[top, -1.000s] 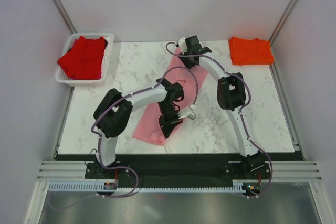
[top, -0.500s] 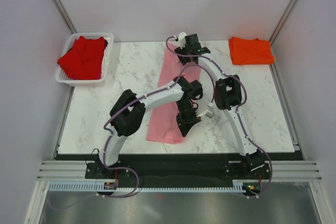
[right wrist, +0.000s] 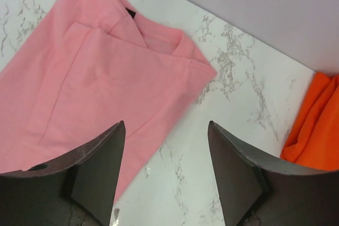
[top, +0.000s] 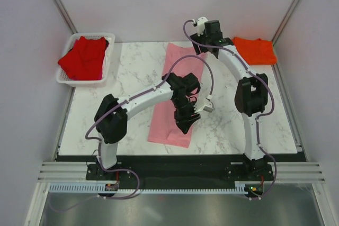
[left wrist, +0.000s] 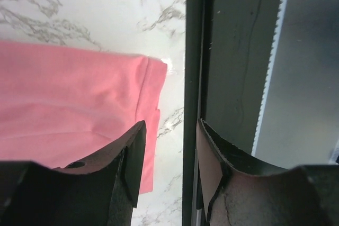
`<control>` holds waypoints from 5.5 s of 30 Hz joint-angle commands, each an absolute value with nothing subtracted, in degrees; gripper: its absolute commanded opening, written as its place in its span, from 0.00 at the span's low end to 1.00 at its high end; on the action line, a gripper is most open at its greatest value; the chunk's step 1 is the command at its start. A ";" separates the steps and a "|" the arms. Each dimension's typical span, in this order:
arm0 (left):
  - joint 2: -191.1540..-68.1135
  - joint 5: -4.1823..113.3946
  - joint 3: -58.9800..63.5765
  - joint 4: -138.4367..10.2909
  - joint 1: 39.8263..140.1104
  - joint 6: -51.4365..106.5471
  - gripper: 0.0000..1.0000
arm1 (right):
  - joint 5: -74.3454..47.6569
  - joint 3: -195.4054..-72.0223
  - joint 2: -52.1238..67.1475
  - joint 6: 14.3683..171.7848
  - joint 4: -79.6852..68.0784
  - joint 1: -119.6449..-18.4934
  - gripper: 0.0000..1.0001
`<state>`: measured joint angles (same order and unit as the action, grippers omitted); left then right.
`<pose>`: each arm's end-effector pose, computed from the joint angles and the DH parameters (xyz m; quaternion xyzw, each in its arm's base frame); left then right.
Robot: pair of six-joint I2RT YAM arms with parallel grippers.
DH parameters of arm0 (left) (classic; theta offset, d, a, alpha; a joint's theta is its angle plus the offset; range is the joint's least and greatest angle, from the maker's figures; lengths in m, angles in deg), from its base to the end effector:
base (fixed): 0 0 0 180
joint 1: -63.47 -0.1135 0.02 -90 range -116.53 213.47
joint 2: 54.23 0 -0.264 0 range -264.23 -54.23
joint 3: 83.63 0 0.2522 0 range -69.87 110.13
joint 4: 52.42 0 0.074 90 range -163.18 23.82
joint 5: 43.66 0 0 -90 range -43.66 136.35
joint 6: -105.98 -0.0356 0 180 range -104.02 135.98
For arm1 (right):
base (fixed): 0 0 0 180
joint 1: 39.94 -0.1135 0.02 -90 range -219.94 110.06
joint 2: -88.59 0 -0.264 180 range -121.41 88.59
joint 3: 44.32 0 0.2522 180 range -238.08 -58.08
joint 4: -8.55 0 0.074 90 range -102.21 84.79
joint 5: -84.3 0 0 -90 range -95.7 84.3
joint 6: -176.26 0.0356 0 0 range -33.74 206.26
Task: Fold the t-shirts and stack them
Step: Fold the tshirt
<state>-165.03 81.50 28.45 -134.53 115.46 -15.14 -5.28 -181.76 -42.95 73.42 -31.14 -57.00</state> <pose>0.2193 -0.3139 0.2641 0.6484 0.6951 -0.3099 0.0204 0.5135 0.1573 0.2761 -0.2259 0.8527 0.0141 0.4709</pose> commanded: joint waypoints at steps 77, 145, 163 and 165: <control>-144.23 82.48 -22.39 -101.16 90.71 54.02 0.75 | -43.59 -95.35 13.02 109.11 -40.45 -51.98 0.64; -144.14 68.76 -9.33 -94.12 90.46 52.90 0.02 | -39.37 -114.05 5.54 106.74 -42.47 -57.17 0.00; -160.66 63.84 14.59 -93.69 85.27 40.15 0.02 | -35.76 -140.34 -18.00 102.96 -34.48 -52.60 0.00; -162.41 63.22 16.60 -93.42 85.18 39.27 0.02 | -35.67 -142.96 -19.94 102.52 -34.39 -52.42 0.00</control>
<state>-160.42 65.50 12.65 -94.14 85.66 43.79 -36.29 -138.28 -17.53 104.52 -36.04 -52.81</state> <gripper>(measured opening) 0.032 0.012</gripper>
